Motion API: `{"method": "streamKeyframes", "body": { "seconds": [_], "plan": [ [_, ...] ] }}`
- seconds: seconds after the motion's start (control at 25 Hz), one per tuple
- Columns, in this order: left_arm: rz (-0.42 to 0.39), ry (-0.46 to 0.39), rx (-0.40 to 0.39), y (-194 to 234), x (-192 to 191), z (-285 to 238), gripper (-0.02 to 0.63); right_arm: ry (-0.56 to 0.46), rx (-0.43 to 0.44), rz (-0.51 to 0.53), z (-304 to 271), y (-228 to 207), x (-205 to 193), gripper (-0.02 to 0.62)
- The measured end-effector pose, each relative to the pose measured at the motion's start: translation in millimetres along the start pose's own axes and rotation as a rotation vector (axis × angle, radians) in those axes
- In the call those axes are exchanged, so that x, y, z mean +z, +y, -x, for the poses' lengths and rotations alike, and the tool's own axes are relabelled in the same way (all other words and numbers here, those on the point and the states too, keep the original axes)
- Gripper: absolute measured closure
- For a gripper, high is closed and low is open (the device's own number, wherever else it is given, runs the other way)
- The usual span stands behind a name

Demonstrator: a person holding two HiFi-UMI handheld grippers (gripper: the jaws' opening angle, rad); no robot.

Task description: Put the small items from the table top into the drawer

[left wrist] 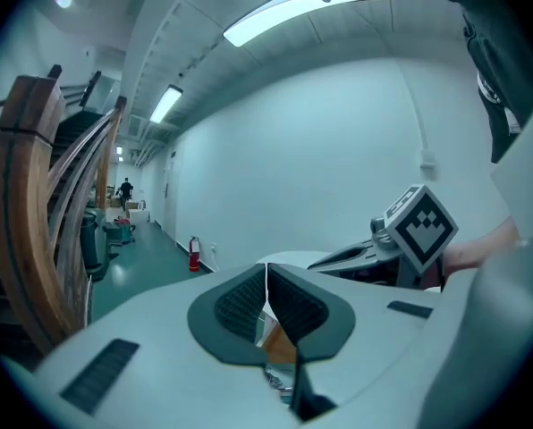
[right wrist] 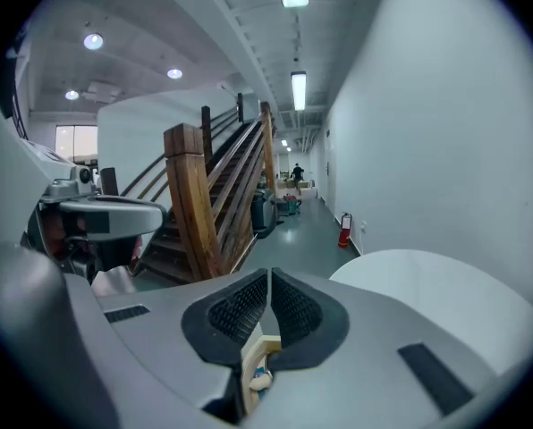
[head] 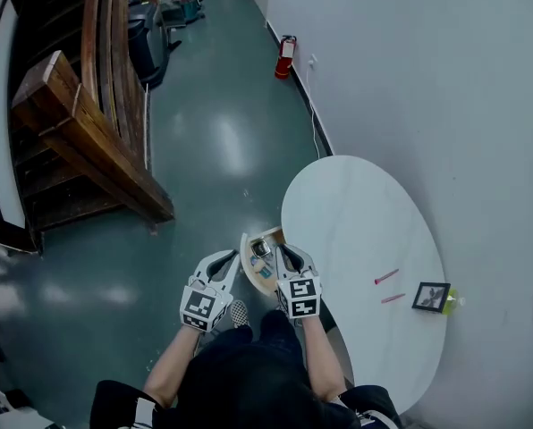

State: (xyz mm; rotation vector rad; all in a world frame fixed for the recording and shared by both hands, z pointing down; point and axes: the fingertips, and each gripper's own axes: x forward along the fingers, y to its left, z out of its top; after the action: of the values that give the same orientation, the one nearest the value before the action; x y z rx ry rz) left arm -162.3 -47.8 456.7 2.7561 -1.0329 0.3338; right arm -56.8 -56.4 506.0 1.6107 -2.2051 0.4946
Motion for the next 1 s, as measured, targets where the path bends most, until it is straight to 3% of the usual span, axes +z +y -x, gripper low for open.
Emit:
{"method": "streamKeyframes", "body": {
  "seconds": [0.36, 0.76, 1.0],
  "plan": [
    [-0.058, -0.056, -0.021, -15, 27, 17, 0.584, -0.126, -0.075, 0.002, 66, -6, 30, 0.555],
    [-0.104, -0.054, -0.034, -28, 33, 26, 0.584, -0.150, -0.095, -0.008, 86, 0, 23, 0.555],
    [-0.082, -0.074, -0.061, -36, 36, 23, 0.584, -0.158, -0.105, -0.013, 92, 1, 23, 0.555]
  ]
}}
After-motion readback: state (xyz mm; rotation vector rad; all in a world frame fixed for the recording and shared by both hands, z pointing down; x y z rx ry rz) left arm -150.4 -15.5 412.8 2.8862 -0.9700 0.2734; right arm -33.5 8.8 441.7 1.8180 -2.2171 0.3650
